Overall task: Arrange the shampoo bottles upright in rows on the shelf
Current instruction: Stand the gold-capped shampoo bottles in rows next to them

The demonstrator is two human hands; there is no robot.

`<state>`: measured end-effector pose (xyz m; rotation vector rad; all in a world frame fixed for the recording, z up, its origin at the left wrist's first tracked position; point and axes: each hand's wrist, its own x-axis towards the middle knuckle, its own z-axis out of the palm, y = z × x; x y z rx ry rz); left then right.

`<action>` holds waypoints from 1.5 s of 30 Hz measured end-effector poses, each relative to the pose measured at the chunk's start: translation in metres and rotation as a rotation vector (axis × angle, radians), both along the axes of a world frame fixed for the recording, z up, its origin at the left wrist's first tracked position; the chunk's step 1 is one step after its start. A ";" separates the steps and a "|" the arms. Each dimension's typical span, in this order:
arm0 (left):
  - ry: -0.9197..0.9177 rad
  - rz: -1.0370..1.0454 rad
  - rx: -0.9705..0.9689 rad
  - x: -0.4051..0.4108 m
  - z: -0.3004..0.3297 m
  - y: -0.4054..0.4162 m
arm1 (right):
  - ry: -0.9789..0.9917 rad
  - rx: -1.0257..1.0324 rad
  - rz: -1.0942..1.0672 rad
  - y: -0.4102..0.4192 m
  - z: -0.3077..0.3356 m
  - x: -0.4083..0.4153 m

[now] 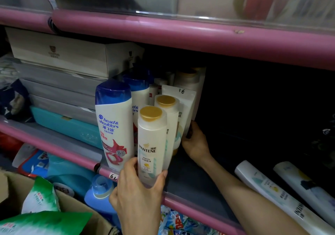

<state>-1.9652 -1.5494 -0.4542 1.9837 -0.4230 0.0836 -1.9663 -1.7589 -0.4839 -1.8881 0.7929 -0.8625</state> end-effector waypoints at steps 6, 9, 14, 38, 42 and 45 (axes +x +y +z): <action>0.015 -0.036 -0.015 0.003 -0.001 0.003 | -0.007 0.048 0.048 0.003 0.007 -0.004; 0.026 -0.058 -0.018 0.005 -0.001 0.004 | 0.006 0.123 0.140 -0.002 0.016 -0.014; 0.028 -0.084 -0.042 0.006 -0.003 0.005 | -0.057 0.054 -0.074 -0.023 0.042 -0.019; -0.030 -0.105 -0.054 0.021 -0.024 -0.002 | 0.244 -0.025 -0.123 -0.055 0.044 0.013; -0.019 -0.116 -0.038 0.020 -0.022 -0.001 | 0.253 0.000 -0.110 -0.051 0.051 0.011; -0.017 -0.116 -0.046 0.019 -0.018 0.001 | 0.346 0.049 -0.004 -0.043 0.066 0.001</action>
